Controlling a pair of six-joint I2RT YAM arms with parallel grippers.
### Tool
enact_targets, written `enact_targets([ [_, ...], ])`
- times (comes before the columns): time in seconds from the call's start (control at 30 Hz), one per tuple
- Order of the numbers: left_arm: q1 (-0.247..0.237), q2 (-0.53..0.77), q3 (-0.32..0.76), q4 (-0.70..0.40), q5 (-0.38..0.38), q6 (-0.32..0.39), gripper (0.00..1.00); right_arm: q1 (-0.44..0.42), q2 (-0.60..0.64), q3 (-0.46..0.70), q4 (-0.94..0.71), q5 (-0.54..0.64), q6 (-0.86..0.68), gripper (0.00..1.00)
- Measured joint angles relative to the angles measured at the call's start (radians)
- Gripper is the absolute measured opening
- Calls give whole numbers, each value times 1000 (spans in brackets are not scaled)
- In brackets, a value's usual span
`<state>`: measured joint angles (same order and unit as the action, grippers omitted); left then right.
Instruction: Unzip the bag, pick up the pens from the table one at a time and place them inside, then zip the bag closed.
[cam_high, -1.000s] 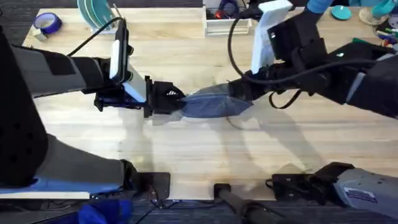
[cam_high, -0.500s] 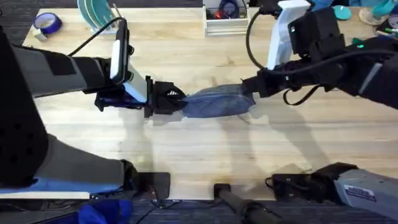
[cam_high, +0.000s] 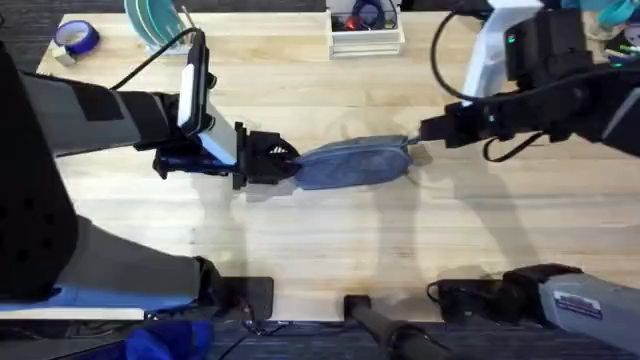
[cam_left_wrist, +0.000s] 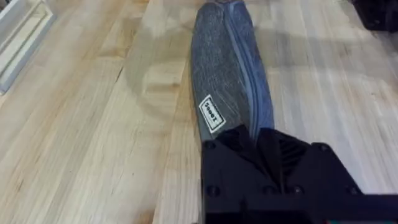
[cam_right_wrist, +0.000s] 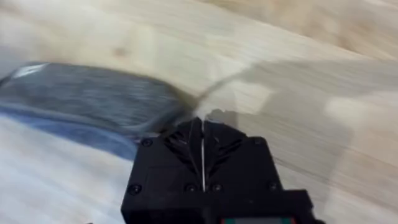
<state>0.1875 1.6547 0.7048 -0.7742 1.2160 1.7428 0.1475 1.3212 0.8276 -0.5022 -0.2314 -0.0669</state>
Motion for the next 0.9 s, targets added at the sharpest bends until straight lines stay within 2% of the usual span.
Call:
enact_targets([
  [0.23, 2, 0, 0, -3, -3, 0, 41, -76, 0, 0, -19, 85, -27, 30],
  [0.9, 2, 0, 0, -3, -4, 0, 42, -78, 0, 0, -42, 109, -148, 39],
])
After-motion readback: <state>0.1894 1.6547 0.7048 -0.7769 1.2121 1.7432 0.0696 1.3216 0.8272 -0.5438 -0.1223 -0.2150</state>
